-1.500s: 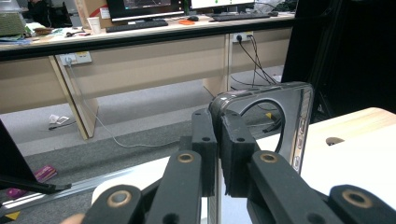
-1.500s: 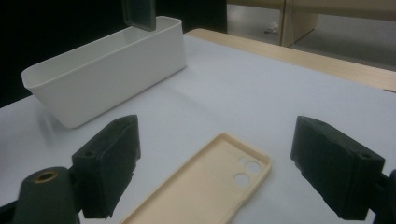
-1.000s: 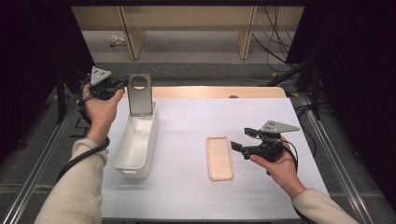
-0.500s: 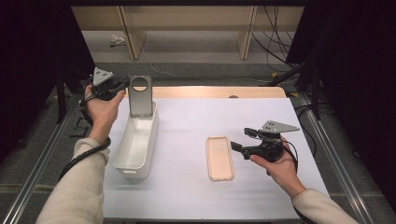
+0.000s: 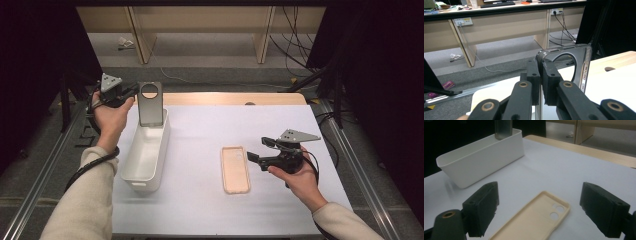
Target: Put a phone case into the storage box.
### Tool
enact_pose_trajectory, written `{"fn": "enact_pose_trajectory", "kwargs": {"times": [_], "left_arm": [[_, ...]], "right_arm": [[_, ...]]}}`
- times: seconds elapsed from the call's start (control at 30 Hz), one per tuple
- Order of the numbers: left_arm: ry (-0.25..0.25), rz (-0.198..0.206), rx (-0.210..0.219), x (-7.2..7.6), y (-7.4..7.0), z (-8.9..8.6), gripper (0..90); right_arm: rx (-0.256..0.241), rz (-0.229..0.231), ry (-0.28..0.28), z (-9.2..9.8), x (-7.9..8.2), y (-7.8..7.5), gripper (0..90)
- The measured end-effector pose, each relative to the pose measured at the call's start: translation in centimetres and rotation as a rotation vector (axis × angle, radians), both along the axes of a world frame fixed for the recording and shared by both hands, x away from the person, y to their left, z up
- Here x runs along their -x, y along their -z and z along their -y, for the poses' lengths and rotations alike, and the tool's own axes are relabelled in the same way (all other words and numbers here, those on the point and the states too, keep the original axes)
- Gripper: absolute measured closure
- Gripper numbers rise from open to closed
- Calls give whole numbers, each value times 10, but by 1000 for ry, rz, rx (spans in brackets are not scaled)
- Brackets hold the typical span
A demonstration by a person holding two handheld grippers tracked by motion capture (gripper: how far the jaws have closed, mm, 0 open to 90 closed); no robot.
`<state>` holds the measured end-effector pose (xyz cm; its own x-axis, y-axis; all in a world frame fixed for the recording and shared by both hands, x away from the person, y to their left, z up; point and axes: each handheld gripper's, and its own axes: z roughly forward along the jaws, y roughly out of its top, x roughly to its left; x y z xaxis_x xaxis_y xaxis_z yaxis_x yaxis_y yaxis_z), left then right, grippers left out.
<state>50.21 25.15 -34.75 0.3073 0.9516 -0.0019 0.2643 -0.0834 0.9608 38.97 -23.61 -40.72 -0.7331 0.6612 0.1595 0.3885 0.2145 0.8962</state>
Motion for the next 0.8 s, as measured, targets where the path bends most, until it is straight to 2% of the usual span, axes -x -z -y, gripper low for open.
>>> {"fn": "enact_pose_trajectory", "kwargs": {"times": [0.8], "left_arm": [[-12, -35, 5, -8, 16, -1, 848]], "right_arm": [[-3, -5, -5, 0, -1, 1, 165]]}}
